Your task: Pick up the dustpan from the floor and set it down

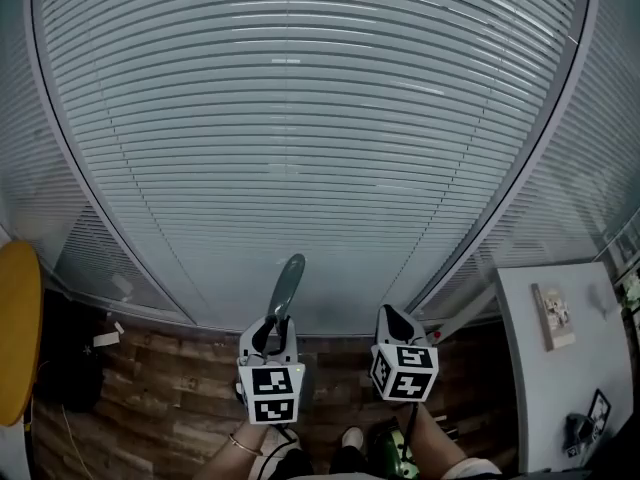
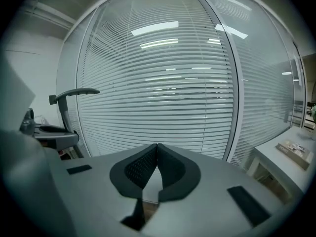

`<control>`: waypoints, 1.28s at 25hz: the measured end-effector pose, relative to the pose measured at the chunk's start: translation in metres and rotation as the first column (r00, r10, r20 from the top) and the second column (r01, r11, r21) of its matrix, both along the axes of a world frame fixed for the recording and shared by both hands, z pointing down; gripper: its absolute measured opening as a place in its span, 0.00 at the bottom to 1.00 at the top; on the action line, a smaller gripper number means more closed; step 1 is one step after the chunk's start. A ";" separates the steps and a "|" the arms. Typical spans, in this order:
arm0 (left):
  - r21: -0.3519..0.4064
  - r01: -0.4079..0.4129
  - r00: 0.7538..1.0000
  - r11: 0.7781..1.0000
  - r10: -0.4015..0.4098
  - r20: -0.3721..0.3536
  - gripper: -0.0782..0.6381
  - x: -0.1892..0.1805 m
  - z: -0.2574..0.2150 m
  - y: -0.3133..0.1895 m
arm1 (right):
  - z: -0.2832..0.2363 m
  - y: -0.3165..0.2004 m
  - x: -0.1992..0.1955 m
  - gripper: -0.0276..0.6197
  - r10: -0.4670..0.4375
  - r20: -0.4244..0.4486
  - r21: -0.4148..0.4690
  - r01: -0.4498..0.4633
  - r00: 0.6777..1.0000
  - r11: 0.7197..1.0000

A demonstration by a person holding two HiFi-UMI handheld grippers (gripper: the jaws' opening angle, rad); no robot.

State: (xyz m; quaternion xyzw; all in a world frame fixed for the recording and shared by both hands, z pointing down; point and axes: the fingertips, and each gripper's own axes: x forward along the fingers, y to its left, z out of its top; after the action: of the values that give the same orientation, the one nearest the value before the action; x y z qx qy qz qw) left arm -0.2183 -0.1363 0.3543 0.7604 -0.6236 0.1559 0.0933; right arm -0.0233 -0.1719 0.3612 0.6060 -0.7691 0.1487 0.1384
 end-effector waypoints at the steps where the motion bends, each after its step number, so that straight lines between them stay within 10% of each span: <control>1: -0.003 0.006 1.000 1.000 -0.006 -0.002 0.24 0.003 0.002 0.000 | 0.002 0.000 0.004 0.09 0.001 0.000 -0.002 -0.001 1.000 1.000; 32: -0.117 0.085 0.996 0.989 -0.084 0.010 0.24 0.124 0.147 -0.045 | 0.126 -0.032 0.139 0.09 0.089 0.035 -0.063 -0.087 0.995 0.994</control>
State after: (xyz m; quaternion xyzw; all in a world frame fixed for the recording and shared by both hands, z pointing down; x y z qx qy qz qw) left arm -0.0940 -0.1818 0.5009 0.7259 -0.6453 0.1903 0.1429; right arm 0.1161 -0.2043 0.4869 0.6318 -0.7392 0.1896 0.1356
